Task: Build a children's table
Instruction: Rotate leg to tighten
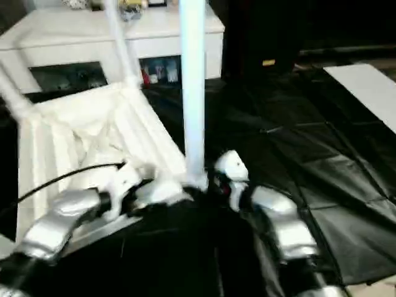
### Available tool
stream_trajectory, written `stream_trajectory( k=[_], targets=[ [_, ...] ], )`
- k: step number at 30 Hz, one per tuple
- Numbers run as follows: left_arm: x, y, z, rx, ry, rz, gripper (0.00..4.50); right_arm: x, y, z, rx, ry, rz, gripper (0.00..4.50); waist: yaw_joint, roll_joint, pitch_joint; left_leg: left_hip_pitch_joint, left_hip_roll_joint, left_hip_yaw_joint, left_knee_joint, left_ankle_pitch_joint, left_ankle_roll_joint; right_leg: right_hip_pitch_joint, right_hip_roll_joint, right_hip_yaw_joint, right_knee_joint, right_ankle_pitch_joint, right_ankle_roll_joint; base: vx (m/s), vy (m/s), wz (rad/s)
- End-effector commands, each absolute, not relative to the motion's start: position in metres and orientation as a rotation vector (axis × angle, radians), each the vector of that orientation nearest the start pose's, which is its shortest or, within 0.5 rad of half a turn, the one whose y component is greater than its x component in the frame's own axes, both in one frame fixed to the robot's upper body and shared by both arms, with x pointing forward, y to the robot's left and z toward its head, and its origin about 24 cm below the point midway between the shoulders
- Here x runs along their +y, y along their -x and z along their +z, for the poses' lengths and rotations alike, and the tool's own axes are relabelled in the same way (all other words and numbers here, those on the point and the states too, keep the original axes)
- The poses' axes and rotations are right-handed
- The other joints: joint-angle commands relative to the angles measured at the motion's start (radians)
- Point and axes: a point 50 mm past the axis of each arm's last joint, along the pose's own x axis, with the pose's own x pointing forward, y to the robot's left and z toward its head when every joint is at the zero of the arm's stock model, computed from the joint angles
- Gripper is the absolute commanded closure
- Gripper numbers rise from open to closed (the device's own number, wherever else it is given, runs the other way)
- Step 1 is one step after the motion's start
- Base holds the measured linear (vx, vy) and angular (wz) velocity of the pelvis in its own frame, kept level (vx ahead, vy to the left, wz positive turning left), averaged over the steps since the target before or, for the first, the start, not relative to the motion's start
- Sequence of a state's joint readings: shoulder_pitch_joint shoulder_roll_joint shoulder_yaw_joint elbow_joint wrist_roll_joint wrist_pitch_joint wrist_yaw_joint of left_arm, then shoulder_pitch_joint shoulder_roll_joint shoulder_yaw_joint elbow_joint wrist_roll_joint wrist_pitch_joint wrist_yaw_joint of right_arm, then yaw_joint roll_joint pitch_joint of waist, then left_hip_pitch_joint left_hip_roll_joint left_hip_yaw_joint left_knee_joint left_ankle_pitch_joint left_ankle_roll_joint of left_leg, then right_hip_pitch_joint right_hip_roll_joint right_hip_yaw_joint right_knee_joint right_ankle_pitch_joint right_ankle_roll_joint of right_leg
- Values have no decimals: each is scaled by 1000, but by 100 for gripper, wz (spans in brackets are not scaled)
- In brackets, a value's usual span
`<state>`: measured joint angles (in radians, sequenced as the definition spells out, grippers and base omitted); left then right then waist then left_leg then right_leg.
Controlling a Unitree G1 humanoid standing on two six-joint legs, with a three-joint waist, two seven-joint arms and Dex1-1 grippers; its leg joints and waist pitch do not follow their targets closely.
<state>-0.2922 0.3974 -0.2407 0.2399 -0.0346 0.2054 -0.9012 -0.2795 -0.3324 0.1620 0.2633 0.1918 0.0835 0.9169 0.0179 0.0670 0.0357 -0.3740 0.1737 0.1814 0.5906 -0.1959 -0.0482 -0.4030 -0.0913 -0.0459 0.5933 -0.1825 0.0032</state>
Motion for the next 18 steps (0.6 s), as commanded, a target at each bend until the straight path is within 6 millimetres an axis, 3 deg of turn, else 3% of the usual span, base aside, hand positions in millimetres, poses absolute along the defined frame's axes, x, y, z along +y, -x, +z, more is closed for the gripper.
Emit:
stream_trajectory(
  k=[1,3,8,13,18],
  targets=[
    [146,-277,39,346,-310,-1071,132,-139,-279,51,170,151,1089,69,6,-10,-52,8,50,-17,-78,-251,82,46,-46,31,-65,-167,-249,0,0,0],
    [152,-277,42,331,-289,-1064,63,-143,-279,53,175,157,1103,69,9,-12,-50,9,50,-17,-78,-254,73,44,-46,33,-67,-188,-240,0,0,0],
    [162,-277,57,263,-309,-1040,21,-142,-276,55,163,156,1105,69,15,-13,-52,9,51,-16,-76,-231,73,45,-46,33,-63,-155,-246,0,0,0],
    [157,-273,68,234,-300,-1050,6,-143,-274,56,149,148,1080,69,18,-12,-51,10,51,-15,-77,-225,72,45,-45,33,-60,-154,-245,0,0,0],
    [148,-269,60,296,-307,-1062,6,-143,-271,56,153,152,1080,69,19,-14,-51,9,48,-15,-75,-223,69,46,-44,34,-61,-171,-232,0,0,0]
  ],
)
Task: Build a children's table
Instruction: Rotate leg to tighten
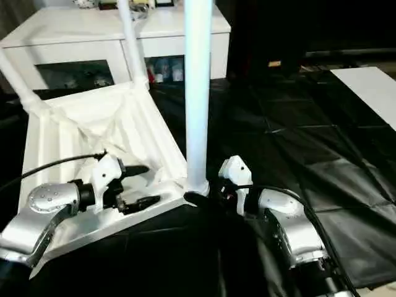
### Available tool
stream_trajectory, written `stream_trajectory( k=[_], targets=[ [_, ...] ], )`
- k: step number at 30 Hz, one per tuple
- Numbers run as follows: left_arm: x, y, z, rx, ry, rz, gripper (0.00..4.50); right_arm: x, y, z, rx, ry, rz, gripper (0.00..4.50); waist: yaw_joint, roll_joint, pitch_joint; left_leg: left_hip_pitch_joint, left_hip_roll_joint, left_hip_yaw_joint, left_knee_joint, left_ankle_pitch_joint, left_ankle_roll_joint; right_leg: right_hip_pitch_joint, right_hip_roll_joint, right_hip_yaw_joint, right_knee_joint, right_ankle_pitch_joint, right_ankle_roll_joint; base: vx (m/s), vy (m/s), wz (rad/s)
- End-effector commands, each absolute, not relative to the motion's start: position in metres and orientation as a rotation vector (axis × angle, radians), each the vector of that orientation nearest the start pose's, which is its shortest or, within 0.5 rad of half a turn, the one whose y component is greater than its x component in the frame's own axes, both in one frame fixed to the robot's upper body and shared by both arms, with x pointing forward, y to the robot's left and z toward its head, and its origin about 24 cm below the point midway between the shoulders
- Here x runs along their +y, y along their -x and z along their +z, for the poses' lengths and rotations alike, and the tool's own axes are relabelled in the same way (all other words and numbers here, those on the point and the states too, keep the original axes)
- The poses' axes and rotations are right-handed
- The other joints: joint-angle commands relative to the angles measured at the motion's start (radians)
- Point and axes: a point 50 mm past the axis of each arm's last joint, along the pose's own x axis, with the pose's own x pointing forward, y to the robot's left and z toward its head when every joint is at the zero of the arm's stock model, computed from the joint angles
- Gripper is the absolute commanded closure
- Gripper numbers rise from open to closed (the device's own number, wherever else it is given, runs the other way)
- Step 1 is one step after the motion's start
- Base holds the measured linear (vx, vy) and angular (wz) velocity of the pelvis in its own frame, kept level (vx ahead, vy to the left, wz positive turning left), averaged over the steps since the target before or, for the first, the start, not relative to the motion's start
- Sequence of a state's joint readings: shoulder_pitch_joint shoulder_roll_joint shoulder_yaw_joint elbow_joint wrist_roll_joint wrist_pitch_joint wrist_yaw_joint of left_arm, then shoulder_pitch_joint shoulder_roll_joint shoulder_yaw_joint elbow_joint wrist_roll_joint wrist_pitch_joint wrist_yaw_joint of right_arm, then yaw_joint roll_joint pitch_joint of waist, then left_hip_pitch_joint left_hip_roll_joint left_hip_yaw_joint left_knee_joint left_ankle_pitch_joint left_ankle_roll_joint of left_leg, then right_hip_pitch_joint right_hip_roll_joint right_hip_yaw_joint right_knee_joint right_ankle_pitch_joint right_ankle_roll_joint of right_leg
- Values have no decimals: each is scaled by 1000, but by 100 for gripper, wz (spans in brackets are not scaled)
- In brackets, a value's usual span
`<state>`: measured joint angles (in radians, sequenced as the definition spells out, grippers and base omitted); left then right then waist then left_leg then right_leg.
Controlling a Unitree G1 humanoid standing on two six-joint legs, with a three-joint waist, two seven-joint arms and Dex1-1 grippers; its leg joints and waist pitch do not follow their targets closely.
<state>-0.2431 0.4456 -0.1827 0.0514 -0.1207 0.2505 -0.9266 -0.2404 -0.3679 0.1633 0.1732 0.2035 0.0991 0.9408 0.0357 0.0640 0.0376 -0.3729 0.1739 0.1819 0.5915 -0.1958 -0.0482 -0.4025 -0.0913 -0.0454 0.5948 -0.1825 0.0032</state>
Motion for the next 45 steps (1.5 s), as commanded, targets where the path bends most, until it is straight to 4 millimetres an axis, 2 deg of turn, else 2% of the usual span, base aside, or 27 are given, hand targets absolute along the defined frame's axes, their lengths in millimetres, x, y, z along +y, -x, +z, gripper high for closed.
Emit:
stream_trajectory(
  k=[1,6,11,13,15,17,18,20,22,25,26,27,29,30,31,37,38,40,44,45],
  targets=[
    [144,-267,56,311,-303,-1073,6,-143,-270,55,155,158,1081,69,3,-11,-54,9,48,-16,-76,-219,68,45,-44,33,-63,-172,-230,0,0,0],
    [139,-265,38,415,-310,-1016,45,-145,-269,55,164,166,1077,69,3,-12,-52,7,48,-16,-75,-219,70,46,-44,32,-65,-172,-232,0,0,0],
    [135,-268,33,454,-293,-960,95,-145,-269,55,168,170,1071,69,4,-10,-48,13,48,-16,-77,-272,51,41,-44,34,-75,-262,-211,0,0,0],
    [135,-268,32,469,-295,-953,105,-145,-269,55,169,172,1070,69,3,-12,-48,13,47,-16,-79,-281,46,41,-43,33,-76,-277,-205,0,0,0],
    [133,-265,32,498,-275,-976,136,-146,-268,55,172,176,1067,69,3,-12,-47,10,46,-18,-80,-283,43,43,-44,33,-78,-294,-194,0,0,0],
    [132,-265,34,486,-259,-985,139,-146,-268,55,173,177,1065,69,2,-12,-48,10,46,-19,-80,-285,44,43,-44,33,-79,-305,-189,0,0,0],
    [132,-265,34,486,-259,-985,139,-146,-268,55,173,177,1065,69,2,-12,-49,10,45,-19,-79,-282,44,42,-44,33,-79,-303,-187,0,0,0],
    [129,-262,41,446,-238,-1029,174,-149,-268,54,174,182,1056,69,1,-4,-50,8,45,-21,-79,-273,45,43,-44,32,-76,-281,-191,0,0,0],
    [128,-258,46,412,-263,-1074,182,-151,-269,55,175,189,1047,69,-1,-5,-54,8,46,-21,-77,-251,54,44,-42,31,-73,-218,-207,0,0,0],
    [128,-258,46,412,-263,-1074,190,-151,-269,55,175,189,1047,69,-1,-5,-55,6,45,-19,-74,-231,67,47,-41,31,-67,-173,-225,0,0,0],
    [128,-256,46,418,-273,-1077,206,-152,-269,55,174,190,1042,69,0,-2,-56,7,46,-19,-73,-223,70,47,-42,30,-66,-159,-230,0,0,0],
    [130,-255,41,452,-299,-1079,222,-153,-269,55,175,192,1039,69,0,-3,-56,7,46,-19,-73,-217,74,48,-41,29,-64,-146,-234,0,0,0],
    [131,-257,36,484,-321,-1062,223,-152,-270,55,175,193,1039,69,-1,-2,-56,8,45,-18,-72,-213,78,48,-40,29,-63,-134,-239,0,0,0],
    [131,-257,36,484,-321,-1062,226,-152,-270,55,175,193,1039,69,-1,-2,-56,8,45,-18,-72,-212,78,49,-41,29,-64,-135,-240,0,0,0],
    [131,-257,35,491,-316,-1059,252,-152,-270,55,174,193,1039,69,-1,-3,-54,8,45,-17,-72,-220,76,48,-41,29,-65,-147,-240,0,0,0],
    [131,-256,29,527,-289,-1075,286,-150,-270,55,173,194,1043,69,-2,-3,-51,12,45,-18,-78,-284,47,45,-42,31,-74,-252,-212,0,0,0],
    [132,-256,29,529,-287,-1074,286,-150,-270,55,173,194,1044,69,-2,-4,-51,11,45,-19,-77,-283,46,45,-42,31,-75,-254,-210,0,0,0],
    [132,-256,29,534,-281,-1071,316,-150,-270,56,173,194,1044,69,-3,-3,-52,10,45,-20,-77,-273,47,45,-42,31,-73,-245,-208,0,0,0],
    [133,-261,29,564,-266,-1055,334,-151,-271,56,172,199,1043,69,-2,0,-54,11,43,-18,-75,-262,51,45,-40,30,-71,-218,-217,0,0,0],
    [133,-262,29,561,-259,-1056,360,-151,-272,57,170,201,1042,69,-2,0,-54,11,43,-18,-75,-261,51,46,-41,31,-71,-218,-218,0,0,0]
  ],
)
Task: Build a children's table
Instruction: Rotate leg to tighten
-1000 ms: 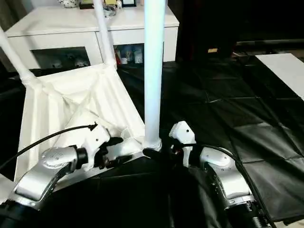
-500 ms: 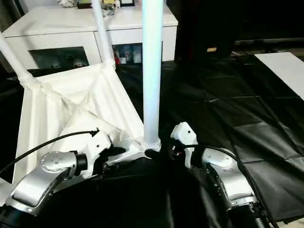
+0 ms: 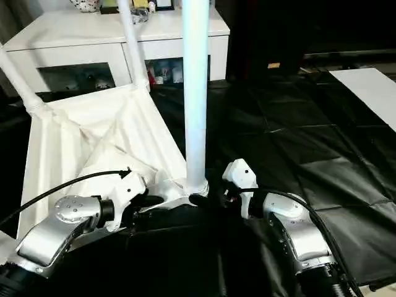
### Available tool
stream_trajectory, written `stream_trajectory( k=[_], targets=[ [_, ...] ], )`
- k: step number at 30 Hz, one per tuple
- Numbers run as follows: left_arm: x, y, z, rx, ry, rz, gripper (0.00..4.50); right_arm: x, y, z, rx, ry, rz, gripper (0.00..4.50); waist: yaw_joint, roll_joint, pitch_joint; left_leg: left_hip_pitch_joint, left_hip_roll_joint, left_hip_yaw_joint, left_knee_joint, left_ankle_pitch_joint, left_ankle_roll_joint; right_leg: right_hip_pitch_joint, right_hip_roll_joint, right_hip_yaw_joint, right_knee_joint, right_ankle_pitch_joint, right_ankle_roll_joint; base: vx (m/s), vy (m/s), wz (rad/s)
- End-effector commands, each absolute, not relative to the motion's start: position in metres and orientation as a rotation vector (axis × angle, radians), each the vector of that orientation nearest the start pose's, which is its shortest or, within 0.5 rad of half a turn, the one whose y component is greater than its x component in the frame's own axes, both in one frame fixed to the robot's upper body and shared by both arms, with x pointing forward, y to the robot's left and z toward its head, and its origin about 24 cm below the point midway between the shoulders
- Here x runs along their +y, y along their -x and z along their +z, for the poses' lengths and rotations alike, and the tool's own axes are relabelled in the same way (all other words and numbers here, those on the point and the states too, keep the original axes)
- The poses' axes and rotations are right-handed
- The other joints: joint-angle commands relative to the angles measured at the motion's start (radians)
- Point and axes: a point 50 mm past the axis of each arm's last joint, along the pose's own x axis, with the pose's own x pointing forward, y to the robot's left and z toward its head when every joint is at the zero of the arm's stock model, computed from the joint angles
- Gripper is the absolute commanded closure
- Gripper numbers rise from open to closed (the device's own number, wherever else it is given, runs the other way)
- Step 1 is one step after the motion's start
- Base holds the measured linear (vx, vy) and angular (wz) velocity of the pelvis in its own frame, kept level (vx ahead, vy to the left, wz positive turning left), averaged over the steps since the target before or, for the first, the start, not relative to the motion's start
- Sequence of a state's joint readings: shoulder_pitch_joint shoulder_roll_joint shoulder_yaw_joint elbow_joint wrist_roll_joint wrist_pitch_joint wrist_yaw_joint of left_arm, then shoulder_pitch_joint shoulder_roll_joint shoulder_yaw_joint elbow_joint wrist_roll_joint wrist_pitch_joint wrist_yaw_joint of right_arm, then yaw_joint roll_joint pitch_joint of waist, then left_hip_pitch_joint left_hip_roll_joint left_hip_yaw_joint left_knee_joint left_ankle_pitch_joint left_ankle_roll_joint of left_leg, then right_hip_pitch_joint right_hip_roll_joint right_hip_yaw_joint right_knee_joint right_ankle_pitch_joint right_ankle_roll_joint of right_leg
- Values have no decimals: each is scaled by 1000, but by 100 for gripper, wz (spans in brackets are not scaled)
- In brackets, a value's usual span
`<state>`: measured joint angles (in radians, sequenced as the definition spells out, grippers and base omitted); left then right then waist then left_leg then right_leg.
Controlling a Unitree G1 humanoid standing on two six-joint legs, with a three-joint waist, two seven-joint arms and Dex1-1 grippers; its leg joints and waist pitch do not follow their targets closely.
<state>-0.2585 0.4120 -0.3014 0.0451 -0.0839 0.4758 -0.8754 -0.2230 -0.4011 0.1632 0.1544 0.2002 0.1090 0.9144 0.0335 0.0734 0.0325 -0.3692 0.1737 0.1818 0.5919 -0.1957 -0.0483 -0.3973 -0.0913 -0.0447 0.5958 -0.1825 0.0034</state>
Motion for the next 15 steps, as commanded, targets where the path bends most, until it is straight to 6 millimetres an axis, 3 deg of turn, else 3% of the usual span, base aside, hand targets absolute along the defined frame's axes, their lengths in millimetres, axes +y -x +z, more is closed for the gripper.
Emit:
stream_trajectory(
  k=[1,3,5,6,9,15],
  targets=[
    [133,-263,29,559,-256,-1057,368,-151,-273,57,169,202,1042,69,-2,-5,-49,6,42,-19,-75,-263,53,42,-41,29,-73,-217,-217,0,0,0],
    [133,-263,30,558,-254,-1058,380,-151,-273,57,169,203,1042,69,-1,-6,-49,6,42,-18,-75,-262,55,42,-41,29,-74,-221,-217,0,0,0],
    [133,-264,30,567,-241,-1075,398,-152,-274,58,167,215,1041,69,-1,2,-50,7,42,-19,-75,-267,51,42,-41,28,-74,-226,-216,0,0,0],
    [133,-263,29,574,-242,-1084,410,-153,-275,58,168,219,1045,69,-2,-5,-50,6,42,-19,-75,-266,53,42,-40,28,-75,-225,-216,0,0,0],
    [135,-263,28,594,-252,-1099,440,-153,-275,57,179,238,1071,69,0,0,-50,6,42,-20,-76,-266,55,42,-42,28,-74,-237,-214,0,0,0],
    [135,-260,24,615,-281,-1142,447,-150,-279,51,195,288,1102,69,-3,-1,-52,3,41,-20,-73,-250,60,44,-43,26,-71,-208,-227,0,0,0]
  ],
)
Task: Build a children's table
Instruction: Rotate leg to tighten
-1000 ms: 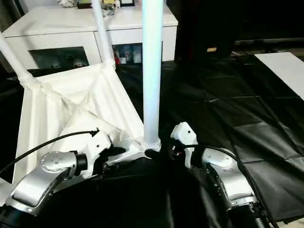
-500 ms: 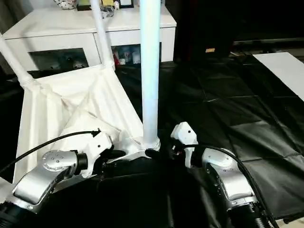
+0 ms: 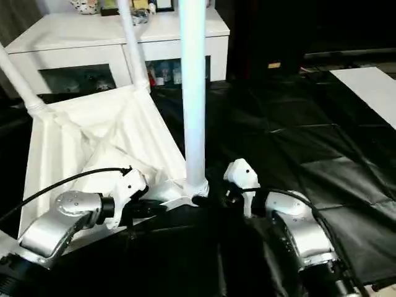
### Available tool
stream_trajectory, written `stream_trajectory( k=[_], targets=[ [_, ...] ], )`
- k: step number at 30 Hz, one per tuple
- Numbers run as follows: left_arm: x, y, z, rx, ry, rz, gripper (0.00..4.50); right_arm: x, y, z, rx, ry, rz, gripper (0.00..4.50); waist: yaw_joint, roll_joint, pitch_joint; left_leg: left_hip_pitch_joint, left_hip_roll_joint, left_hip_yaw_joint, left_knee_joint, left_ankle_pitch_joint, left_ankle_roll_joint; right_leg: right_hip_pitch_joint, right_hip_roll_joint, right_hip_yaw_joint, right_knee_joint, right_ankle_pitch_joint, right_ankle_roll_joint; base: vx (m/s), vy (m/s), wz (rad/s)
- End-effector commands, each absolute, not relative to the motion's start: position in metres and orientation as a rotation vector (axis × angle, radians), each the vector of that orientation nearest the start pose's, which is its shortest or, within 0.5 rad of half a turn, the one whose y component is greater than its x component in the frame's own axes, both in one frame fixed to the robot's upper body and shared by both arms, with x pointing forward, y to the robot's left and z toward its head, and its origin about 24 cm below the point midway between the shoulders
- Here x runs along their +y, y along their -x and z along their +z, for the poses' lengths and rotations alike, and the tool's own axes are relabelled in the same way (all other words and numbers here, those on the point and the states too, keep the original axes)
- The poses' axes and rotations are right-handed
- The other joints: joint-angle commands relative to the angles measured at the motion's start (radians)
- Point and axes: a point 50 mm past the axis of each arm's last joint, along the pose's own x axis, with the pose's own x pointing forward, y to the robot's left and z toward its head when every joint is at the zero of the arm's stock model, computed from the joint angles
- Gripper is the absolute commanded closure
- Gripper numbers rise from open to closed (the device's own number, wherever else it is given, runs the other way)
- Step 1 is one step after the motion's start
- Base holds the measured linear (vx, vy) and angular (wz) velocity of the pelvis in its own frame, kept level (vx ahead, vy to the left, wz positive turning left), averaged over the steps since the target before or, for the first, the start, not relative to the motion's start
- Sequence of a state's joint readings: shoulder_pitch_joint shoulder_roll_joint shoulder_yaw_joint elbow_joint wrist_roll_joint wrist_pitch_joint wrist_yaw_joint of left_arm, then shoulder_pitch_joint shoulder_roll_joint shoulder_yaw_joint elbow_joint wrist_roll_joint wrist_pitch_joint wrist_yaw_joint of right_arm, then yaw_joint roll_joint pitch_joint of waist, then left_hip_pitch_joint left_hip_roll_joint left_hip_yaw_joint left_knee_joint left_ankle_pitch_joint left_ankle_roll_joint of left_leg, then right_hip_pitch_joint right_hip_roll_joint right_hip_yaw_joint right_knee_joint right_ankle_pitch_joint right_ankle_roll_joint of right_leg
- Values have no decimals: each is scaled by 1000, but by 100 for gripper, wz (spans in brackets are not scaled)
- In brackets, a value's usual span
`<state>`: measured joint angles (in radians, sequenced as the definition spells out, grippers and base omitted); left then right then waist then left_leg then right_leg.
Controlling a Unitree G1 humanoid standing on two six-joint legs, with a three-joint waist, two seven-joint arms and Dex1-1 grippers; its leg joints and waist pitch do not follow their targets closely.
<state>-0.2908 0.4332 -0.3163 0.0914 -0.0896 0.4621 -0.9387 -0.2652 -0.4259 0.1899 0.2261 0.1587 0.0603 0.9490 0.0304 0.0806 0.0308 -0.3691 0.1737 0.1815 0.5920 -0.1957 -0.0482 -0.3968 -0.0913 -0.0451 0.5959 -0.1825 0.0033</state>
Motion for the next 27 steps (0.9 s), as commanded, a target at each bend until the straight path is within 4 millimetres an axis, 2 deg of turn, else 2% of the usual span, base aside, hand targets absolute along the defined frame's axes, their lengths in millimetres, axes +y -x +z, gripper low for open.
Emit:
stream_trajectory(
  k=[1,4,6,7,8,9,10,11,12,14,20,21,26,27],
  targets=[
    [134,-259,26,598,-281,-1173,447,-148,-283,51,190,302,1101,69,0,-2,-51,4,41,-20,-73,-251,61,43,-44,26,-70,-207,-233,0,0,0],
    [133,-258,29,587,-280,-1200,447,-146,-286,50,185,317,1104,69,0,-6,-53,5,42,-18,-71,-234,66,43,-42,26,-67,-167,-245,0,0,0],
    [134,-259,30,583,-299,-1206,447,-145,-288,52,178,305,1113,69,5,-6,-55,6,43,-18,-69,-206,82,45,-42,26,-62,-129,-254,0,0,0],
    [134,-260,31,582,-300,-1207,447,-144,-289,52,172,297,1121,69,5,-10,-56,4,44,-18,-68,-198,87,46,-43,26,-59,-116,-261,0,0,0],
    [135,-260,32,580,-299,-1207,447,-143,-290,53,167,290,1129,69,5,-8,-55,4,44,-18,-69,-198,88,46,-43,25,-59,-116,-263,0,0,0],
    [135,-260,32,580,-299,-1207,447,-143,-290,53,167,290,1129,69,5,-13,-55,4,44,-17,-68,-198,90,46,-42,25,-60,-116,-263,0,0,0],
    [137,-260,33,577,-304,-1206,447,-141,-291,52,169,288,1157,69,5,-12,-54,5,44,-17,-68,-202,91,46,-43,25,-58,-127,-265,0,0,0],
    [137,-261,33,576,-308,-1206,450,-140,-291,51,171,292,1171,96,5,-12,-53,5,43,-17,-68,-211,90,45,-43,25,-60,-144,-265,0,0,0],
    [138,-261,33,575,-309,-1206,450,-140,-292,51,172,293,1175,96,4,-17,-52,4,43,-16,-68,-215,89,45,-43,26,-63,-154,-263,0,0,0],
    [139,-261,33,575,-310,-1205,450,-140,-293,50,177,295,1188,109,6,-14,-52,6,44,-16,-68,-221,85,44,-45,27,-63,-173,-259,0,0,0],
    [141,-261,31,581,-313,-1202,450,-141,-296,48,194,284,1213,152,6,-15,-52,6,45,-16,-69,-215,84,44,-44,27,-61,-161,-263,0,0,0],
    [141,-261,31,581,-313,-1202,450,-141,-296,48,194,284,1213,172,5,-16,-52,5,44,-16,-69,-215,85,45,-43,27,-61,-165,-262,0,0,0],
    [143,-261,30,595,-324,-1214,450,-139,-296,45,202,264,1243,186,5,-16,-52,6,45,-16,-69,-224,81,44,-44,27,-62,-182,-260,0,0,0],
    [143,-262,29,598,-326,-1212,450,-138,-297,44,203,257,1235,186,5,-19,-52,5,44,-16,-68,-218,83,44,-44,27,-61,-177,-260,0,0,0]
  ],
)
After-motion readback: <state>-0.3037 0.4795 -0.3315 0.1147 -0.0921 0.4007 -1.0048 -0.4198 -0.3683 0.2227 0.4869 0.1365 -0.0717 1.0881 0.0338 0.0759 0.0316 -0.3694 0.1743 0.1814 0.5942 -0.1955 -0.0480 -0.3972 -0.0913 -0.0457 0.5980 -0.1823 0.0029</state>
